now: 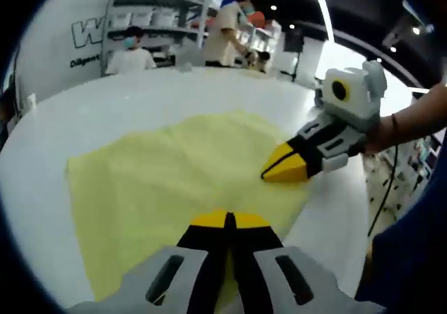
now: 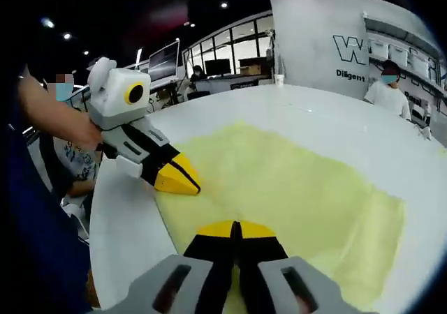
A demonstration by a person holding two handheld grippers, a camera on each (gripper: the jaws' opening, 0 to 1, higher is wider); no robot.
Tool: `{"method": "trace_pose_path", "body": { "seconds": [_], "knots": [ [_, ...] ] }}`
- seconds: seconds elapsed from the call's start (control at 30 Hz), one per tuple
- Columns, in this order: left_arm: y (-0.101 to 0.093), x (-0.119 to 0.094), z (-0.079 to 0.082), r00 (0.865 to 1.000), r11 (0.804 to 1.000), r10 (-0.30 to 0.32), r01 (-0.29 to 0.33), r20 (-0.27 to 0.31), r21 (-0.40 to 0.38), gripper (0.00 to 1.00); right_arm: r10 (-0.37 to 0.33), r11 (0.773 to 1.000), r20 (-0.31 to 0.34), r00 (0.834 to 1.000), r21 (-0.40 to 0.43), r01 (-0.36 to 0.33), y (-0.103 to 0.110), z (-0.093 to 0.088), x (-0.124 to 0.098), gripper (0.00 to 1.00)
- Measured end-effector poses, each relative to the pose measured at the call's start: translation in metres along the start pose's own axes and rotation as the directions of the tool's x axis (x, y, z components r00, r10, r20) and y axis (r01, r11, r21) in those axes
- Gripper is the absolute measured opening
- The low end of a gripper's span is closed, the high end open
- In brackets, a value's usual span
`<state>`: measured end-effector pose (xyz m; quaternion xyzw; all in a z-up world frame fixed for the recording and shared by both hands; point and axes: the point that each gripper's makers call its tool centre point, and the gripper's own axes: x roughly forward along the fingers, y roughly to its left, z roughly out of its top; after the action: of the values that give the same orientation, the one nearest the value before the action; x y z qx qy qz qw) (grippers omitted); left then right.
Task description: Fold the garment on the visible template until the final outline fits inside the template.
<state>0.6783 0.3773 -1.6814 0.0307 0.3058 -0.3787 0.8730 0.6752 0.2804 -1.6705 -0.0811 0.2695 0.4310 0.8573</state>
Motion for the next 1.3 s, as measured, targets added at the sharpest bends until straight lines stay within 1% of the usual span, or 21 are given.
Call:
{"method": "trace_pose_path", "body": {
  "seconds": [0.07,0.13,0.17,0.2,0.23,0.27,0.3,0.33,0.43,0.47,0.5,0.6,0.7,0.77,0.83,1.0,1.13,1.17,1.23,1.27,1.3],
  "knots": [
    [0.003,-0.004,-0.002,1.0,1.0,0.005,-0.005,0.005,-0.007,0.01,-0.011,1.0,-0.001,1.0,0.001,0.011,-0.005,-0.005,-0.009,0.0],
    [0.016,-0.016,-0.007,1.0,0.999,0.023,-0.023,0.01,-0.025,0.01,-0.018,1.0,0.006,1.0,0.012,0.018,-0.011,-0.009,-0.017,0.0],
    [0.018,-0.018,-0.008,0.999,0.999,0.033,-0.033,0.009,-0.025,0.01,-0.02,1.0,0.01,1.0,0.018,0.02,-0.012,-0.01,-0.02,0.0],
    [0.022,-0.024,-0.011,0.999,0.999,0.039,-0.039,0.013,-0.033,0.01,-0.026,0.999,0.019,0.999,0.036,0.025,-0.014,-0.013,-0.027,0.0],
    [0.024,-0.028,-0.013,0.999,0.997,0.051,-0.05,0.011,-0.053,0.01,-0.03,0.999,0.01,1.0,0.043,0.029,-0.015,-0.016,-0.03,0.0],
    [0.031,-0.034,-0.016,0.998,0.997,0.066,-0.065,0.013,-0.043,0.01,-0.034,0.998,0.003,0.999,0.043,0.034,-0.023,-0.023,-0.036,0.0],
    [0.037,-0.04,-0.02,0.997,0.996,0.078,-0.077,0.009,-0.043,0.01,-0.038,0.998,0.017,0.999,0.052,0.037,-0.025,-0.026,-0.042,0.0],
    [0.041,-0.046,-0.022,0.996,0.995,0.084,-0.084,0.01,-0.057,0.01,-0.05,0.994,0.026,0.998,0.096,0.048,-0.029,-0.028,-0.047,0.0],
    [0.045,-0.053,-0.026,0.996,0.994,0.093,-0.092,0.012,-0.063,0.01,-0.072,0.99,0.031,0.997,0.127,0.067,-0.037,-0.034,-0.059,0.0],
    [0.047,-0.056,-0.028,0.995,0.993,0.097,-0.096,0.012,-0.065,0.01,-0.094,0.987,0.005,0.996,0.135,0.092,-0.046,-0.043,-0.065,0.0],
    [0.047,-0.058,-0.028,0.995,0.993,0.099,-0.098,0.012,-0.069,0.01,-0.093,0.985,0.024,0.995,0.147,0.089,-0.047,-0.043,-0.068,0.0],
    [0.049,-0.062,-0.03,0.995,0.992,0.103,-0.101,0.016,-0.074,0.01,-0.105,0.977,0.029,0.994,0.192,0.097,-0.052,-0.049,-0.074,0.0],
    [0.048,-0.064,-0.03,0.993,0.99,0.112,-0.11,0.022,-0.088,0.01,-0.114,0.975,0.025,0.993,0.194,0.107,-0.055,-0.057,-0.084,0.0],
    [0.052,-0.067,-0.03,0.993,0.988,0.117,-0.114,0.028,-0.1,0.01,-0.119,0.973,0.024,0.993,0.2,0.112,-0.056,-0.059,-0.086,0.0],
    [0.053,-0.07,-0.032,0.992,0.986,0.125,-0.12,0.033,-0.118,0.01,-0.133,0.966,0.029,0.991,0.227,0.123,-0.057,-0.061,-0.09,0.0],
    [0.058,-0.08,-0.038,0.989,0.98,0.146,-0.14,0.037,-0.141,0.01,-0.158,0.955,0.037,0.987,0.261,0.143,-0.063,-0.068,-0.096,0.0],
    [0.067,-0.091,-0.046,0.985,0.974,0.173,-0.167,0.025,-0.151,0.01,-0.183,0.94,0.035,0.983,0.3,0.164,-0.066,-0.072,-0.106,0.0],
    [0.069,-0.095,-0.047,0.984,0.972,0.178,-0.171,0.029,-0.162,0.01,-0.193,0.931,0.038,0.981,0.322,0.17,-0.066,-0.072,-0.111,0.0],
    [0.069,-0.097,-0.047,0.983,0.971,0.183,-0.176,0.032,-0.165,0.01,-0.201,0.928,0.046,0.979,0.328,0.175,-0.066,-0.072,-0.115,0.0],
    [0.069,-0.101,-0.047,0.981,0.97,0.189,-0.18,0.038,-0.164,0.01,-0.241,0.913,0.065,0.968,0.353,0.203,-0.067,-0.067,-0.125,0.0],
    [0.067,-0.106,-0.046,0.98,0.968,0.195,-0.184,0.048,-0.171,0.01,-0.254,0.91,0.063,0.965,0.353,0.217,-0.067,-0.067,-0.13,0.0]
  ]
}}
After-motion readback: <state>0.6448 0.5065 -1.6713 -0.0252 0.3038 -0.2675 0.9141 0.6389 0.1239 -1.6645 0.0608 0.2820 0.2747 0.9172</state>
